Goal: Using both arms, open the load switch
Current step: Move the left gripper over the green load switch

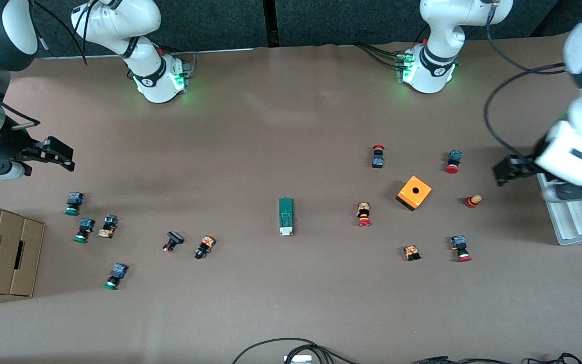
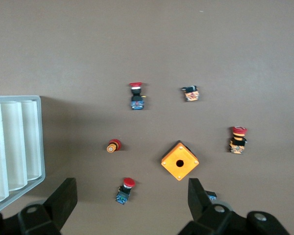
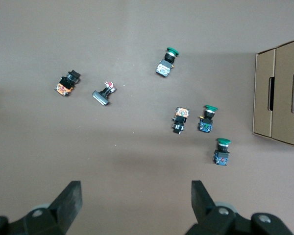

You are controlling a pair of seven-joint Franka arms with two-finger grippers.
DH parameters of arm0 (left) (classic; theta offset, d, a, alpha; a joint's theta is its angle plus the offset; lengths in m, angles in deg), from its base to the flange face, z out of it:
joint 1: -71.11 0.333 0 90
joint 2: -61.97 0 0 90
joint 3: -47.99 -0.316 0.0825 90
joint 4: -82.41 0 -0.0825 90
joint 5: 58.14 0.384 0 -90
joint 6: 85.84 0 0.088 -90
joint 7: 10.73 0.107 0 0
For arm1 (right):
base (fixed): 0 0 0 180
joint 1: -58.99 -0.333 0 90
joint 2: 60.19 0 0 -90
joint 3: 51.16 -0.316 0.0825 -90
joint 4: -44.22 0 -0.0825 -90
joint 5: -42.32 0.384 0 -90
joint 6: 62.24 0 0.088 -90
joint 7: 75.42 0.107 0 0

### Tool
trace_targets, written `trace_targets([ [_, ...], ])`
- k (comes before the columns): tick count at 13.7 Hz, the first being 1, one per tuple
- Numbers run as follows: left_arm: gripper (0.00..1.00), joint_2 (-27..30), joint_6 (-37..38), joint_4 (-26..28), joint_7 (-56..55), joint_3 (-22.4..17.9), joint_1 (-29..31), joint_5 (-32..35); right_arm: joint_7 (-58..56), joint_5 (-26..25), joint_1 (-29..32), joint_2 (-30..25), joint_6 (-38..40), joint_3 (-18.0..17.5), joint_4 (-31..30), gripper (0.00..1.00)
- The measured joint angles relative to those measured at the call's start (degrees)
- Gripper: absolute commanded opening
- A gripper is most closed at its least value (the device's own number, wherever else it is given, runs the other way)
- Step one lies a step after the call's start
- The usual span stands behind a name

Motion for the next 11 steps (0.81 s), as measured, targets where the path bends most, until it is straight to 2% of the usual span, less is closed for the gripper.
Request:
trace_targets([
  [3, 1.00, -0.64, 0.01, 0.22, -0.03, 0.10, -3.60, 0.62, 0.00, 0.00, 0.00, 0.07, 0.34, 0.01, -0.02, 0.99],
  [7, 1.00, -5.75, -0.11, 1.24, 0.07, 0.11, -5.26, 1.01, 0.07, 0.06, 0.01, 0.72, 0.41, 0.15, -0.05, 0.99],
  [11, 1.00, -6.65, -0.62, 0.90, 0.29, 0.18, -7.10, 1.25, 0.12, 3.76, 0.02, 2.53, 0.27, 0.26, 1.80, 0.99],
])
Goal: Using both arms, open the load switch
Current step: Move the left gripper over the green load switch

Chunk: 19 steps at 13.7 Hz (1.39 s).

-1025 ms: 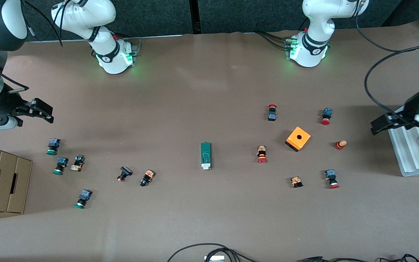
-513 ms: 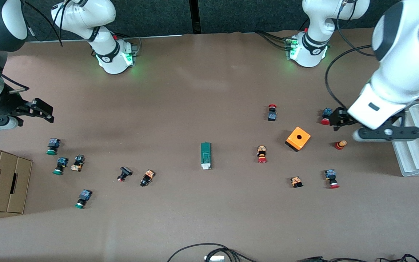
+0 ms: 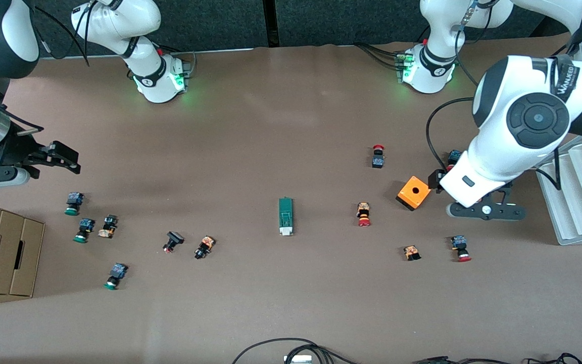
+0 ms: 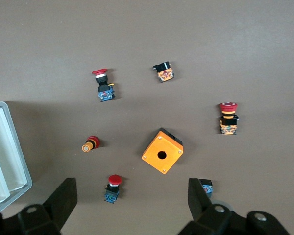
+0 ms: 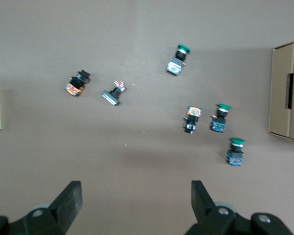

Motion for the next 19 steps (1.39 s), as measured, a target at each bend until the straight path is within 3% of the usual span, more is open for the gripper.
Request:
trace_targets([
  [4, 1.00, 0.02, -0.97, -0.49, 0.00, 0.20, -5.67, 0.06, 1.03, 2.06, 0.00, 3.12, 0.00, 0.04, 3.11, 0.99],
  [11, 1.00, -1.15, -13.36, -0.30, -5.96, 0.45, -13.05, 0.14, 4.94, 5.04, -0.01, 7.05, -0.03, -0.08, 5.21, 0.99],
  [17, 1.00, -6.17, -32.22, 2.74, -25.31, 0.45, -20.93, 1.28, 9.15, 7.21, -0.05, 8.04, -0.17, -0.31, 5.81, 0.99],
  [19, 1.00, -7.57, -39.36, 5.31, -32.06, 0.46, -22.71, 5.38, 10.89, 7.33, -0.13, 8.74, -0.35, -0.69, 6.46, 0.99],
])
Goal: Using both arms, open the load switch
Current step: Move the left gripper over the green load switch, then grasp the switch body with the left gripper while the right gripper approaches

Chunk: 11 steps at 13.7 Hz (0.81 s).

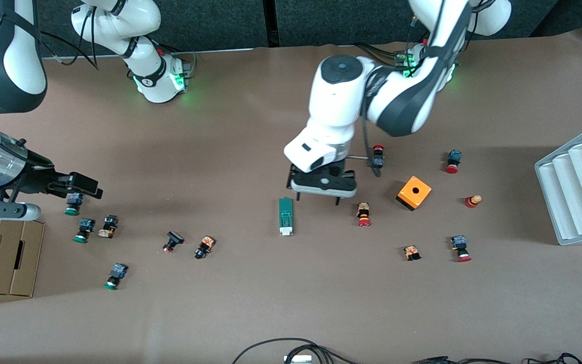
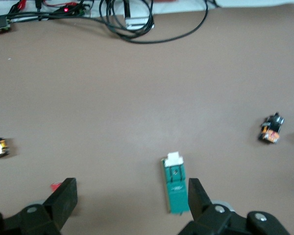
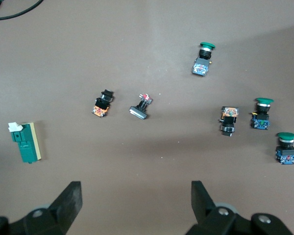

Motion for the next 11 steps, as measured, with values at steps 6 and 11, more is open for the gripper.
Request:
trace_targets([
  [6, 1.00, -3.24, -7.73, 5.95, -26.48, 0.09, -4.58, 24.57, 9.66, 1.77, -0.14, 2.50, -2.72, -3.33, 1.63, 0.99],
  [11, 1.00, -7.70, -8.15, 6.51, -50.44, 2.65, -6.84, 43.38, 22.63, 3.28, -0.39, 7.20, -10.15, -8.58, 2.47, 0.99],
])
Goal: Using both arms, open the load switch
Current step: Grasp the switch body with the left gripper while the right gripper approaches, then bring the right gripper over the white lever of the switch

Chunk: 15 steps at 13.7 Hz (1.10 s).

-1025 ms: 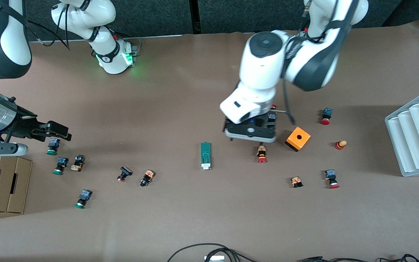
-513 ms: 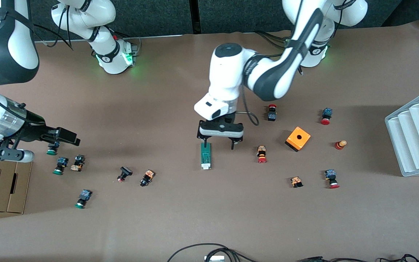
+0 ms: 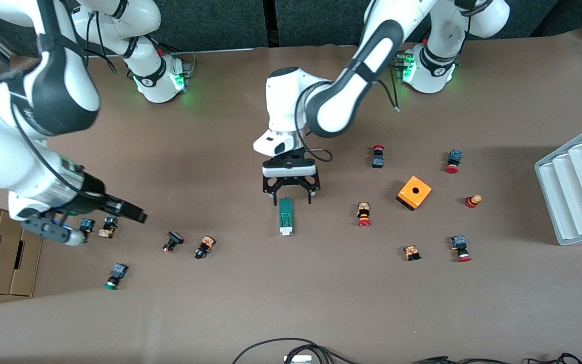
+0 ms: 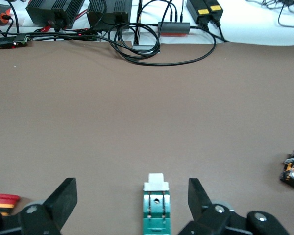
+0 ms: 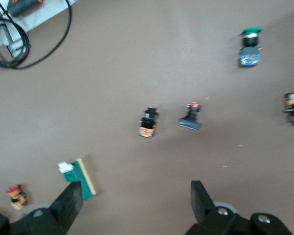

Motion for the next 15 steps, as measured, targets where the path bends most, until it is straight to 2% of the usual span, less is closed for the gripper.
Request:
trace_targets([
  [5, 1.00, -5.26, -0.01, 0.34, -20.58, 1.04, -2.38, 17.77, 15.55, 0.09, -1.22, 7.61, -2.34, -4.69, 7.76, 0.98],
  [11, 1.00, -11.33, 4.37, 0.40, -35.11, 1.07, -3.67, 33.96, 37.18, 0.10, -7.00, 17.48, -10.82, -4.84, 12.60, 0.97],
  [15, 1.00, -13.60, 9.76, 0.38, -42.49, 2.18, -3.89, 41.37, 47.66, 0.10, -10.01, 21.07, -13.86, -4.90, 15.38, 0.97],
])
